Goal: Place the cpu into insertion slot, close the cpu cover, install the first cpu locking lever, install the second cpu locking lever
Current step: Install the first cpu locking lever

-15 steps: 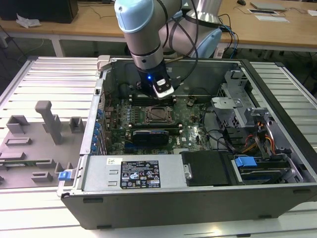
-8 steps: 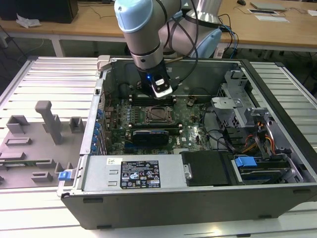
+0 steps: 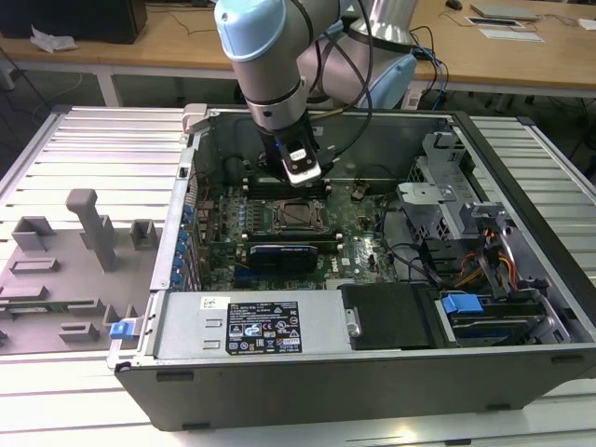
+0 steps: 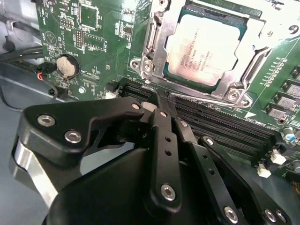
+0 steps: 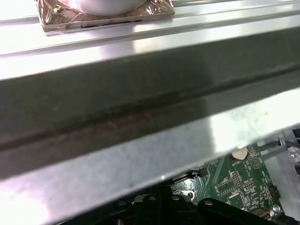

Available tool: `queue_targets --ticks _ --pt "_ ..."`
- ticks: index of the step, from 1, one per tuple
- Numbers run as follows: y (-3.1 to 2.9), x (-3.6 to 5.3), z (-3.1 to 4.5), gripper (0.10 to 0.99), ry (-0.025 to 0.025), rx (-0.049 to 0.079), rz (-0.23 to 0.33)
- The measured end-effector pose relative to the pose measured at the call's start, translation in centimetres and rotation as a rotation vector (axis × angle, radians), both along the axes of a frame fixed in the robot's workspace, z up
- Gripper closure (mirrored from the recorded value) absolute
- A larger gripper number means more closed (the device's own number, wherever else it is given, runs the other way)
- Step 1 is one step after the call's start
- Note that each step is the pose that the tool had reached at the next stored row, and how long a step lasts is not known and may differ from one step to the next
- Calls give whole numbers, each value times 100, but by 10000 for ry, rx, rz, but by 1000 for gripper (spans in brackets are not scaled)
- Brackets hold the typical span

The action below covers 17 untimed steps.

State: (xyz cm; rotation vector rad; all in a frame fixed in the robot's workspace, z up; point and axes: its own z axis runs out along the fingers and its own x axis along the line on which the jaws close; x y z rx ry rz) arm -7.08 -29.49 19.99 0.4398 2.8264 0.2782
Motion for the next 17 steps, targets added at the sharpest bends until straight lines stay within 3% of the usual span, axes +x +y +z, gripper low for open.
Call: queue_targets --ticks 9,17 --pt "5 0 -39 980 1 -84 -381" --pt "8 0 -56 980 -1 -70 -457"
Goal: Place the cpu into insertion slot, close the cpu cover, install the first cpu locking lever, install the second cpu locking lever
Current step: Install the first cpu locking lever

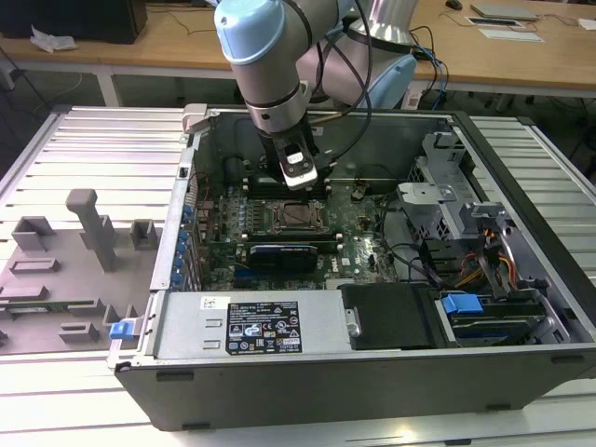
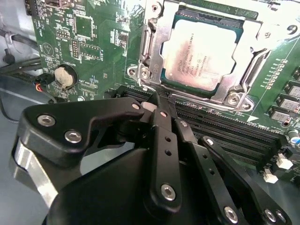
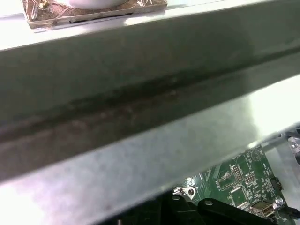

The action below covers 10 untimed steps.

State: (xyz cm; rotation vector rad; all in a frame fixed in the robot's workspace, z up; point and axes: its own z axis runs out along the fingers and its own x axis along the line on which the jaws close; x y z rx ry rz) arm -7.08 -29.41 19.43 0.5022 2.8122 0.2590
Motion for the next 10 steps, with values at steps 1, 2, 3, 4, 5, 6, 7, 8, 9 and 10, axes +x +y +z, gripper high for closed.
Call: queue_targets --ticks 1,2,3,4,5,6,7,8,9,10 --pt "-1 0 0 980 -2 41 2" --pt "-1 0 1 980 -4 114 3" --pt "0 0 1 980 -3 146 3" --pt "0 0 0 980 -3 148 4" --pt "0 0 2 980 -4 150 3" --pt "0 0 9 980 -4 150 3" --pt "0 0 20 980 -4 140 4" --pt "0 1 36 980 -4 126 5" --pt "0 1 59 980 -3 108 5" --pt "-1 0 85 980 -4 93 4"
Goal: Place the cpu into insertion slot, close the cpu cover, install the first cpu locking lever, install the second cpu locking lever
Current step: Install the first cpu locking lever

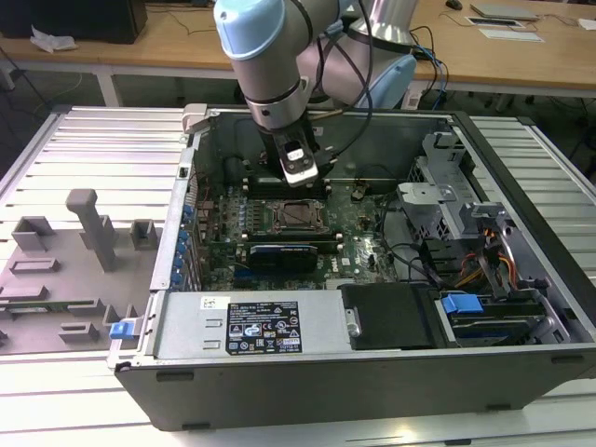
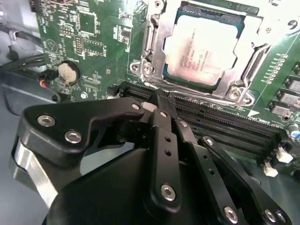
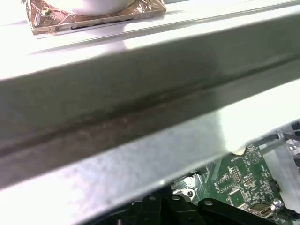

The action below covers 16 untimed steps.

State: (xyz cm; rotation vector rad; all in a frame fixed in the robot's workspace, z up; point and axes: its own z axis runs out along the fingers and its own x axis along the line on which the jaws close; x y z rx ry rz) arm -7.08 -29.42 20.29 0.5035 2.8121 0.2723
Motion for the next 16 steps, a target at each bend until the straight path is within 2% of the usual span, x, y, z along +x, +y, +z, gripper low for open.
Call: queue_targets --ticks 5,7,8,9,10,11,12,13,14,15,16 --pt "0 0 140 980 0 -52 -3" --pt "0 0 141 980 -1 -62 -4" --pt "0 1 142 980 62 -65 -2" --pt "0 11 140 980 353 -65 -4" --pt "0 21 139 980 577 -64 -3" --pt "0 31 138 980 755 -65 -1" --pt "0 41 137 980 979 -69 0" --pt "0 50 137 980 1164 -73 0" --pt "0 70 135 980 1568 -99 -2" --pt "-1 70 135 980 1601 -103 -1" --pt "-1 70 135 980 1602 -104 -1"
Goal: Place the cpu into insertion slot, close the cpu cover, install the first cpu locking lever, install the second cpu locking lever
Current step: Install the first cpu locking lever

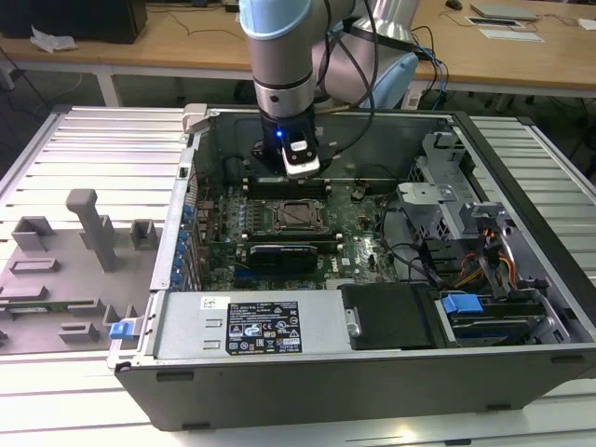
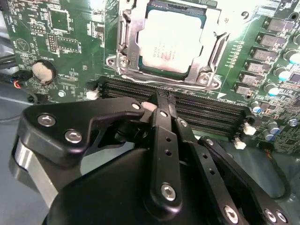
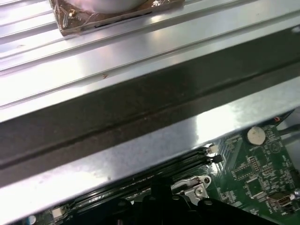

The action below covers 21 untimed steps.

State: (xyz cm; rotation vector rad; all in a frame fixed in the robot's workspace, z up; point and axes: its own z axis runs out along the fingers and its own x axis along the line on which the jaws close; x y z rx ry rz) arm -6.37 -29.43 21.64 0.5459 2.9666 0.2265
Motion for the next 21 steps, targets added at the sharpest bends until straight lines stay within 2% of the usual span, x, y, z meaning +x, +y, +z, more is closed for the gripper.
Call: queue_targets --ticks 2,3,4,5,8,9,11,13,18,21 --pt "0 0 0 980 2 -1 -1" --pt "1 3 -1 980 12 -51 13" --pt "1 3 0 980 37 -168 47" --pt "0 3 0 980 60 -328 71" --pt "-1 3 0 980 141 -950 140" --pt "-6 3 0 980 158 -1071 164" --pt "-24 3 -2 980 173 -1160 212" --pt "-54 3 -9 980 180 -1191 316" --pt "-122 4 -25 980 202 -1209 533" --pt "-193 5 -32 980 235 -1212 610"
